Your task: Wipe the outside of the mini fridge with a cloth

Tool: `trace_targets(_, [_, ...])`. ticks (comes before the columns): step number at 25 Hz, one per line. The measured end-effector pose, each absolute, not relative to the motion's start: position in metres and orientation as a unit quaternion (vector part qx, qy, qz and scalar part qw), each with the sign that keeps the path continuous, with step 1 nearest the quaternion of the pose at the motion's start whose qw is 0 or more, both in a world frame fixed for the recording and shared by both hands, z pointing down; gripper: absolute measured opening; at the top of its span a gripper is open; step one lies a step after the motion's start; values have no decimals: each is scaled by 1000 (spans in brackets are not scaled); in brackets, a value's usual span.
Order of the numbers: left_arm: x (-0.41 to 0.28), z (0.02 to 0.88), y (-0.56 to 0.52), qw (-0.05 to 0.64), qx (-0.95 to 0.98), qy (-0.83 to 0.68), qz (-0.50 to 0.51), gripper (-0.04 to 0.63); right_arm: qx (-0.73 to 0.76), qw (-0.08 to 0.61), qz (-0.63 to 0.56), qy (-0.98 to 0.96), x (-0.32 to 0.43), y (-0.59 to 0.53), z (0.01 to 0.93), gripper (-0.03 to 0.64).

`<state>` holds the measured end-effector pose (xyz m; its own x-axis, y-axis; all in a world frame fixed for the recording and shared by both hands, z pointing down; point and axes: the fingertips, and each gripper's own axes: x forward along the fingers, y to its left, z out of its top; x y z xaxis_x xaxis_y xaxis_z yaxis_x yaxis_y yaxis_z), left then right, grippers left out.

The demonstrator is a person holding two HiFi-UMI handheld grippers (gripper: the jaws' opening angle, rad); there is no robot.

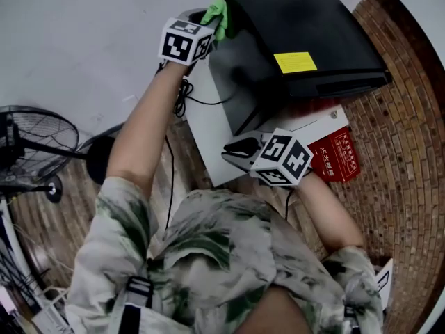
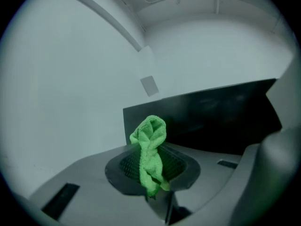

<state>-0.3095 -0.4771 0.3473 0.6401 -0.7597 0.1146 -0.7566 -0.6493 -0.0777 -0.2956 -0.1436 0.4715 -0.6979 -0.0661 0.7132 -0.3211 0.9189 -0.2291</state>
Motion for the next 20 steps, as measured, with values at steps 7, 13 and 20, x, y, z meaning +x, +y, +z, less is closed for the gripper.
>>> trace_targets(7, [-298, 427, -469, -37, -903, 414, -108, 78, 108, 373, 181, -904, -283, -144, 474, 74])
trace_targets(13, [-294, 497, -464, -73, -897, 411, -144, 78, 111, 374, 191, -901, -277, -144, 480, 72])
trace_targets(20, [-289, 560, -452, -102, -889, 406, -185, 78, 126, 374, 201, -897, -264, -142, 485, 72])
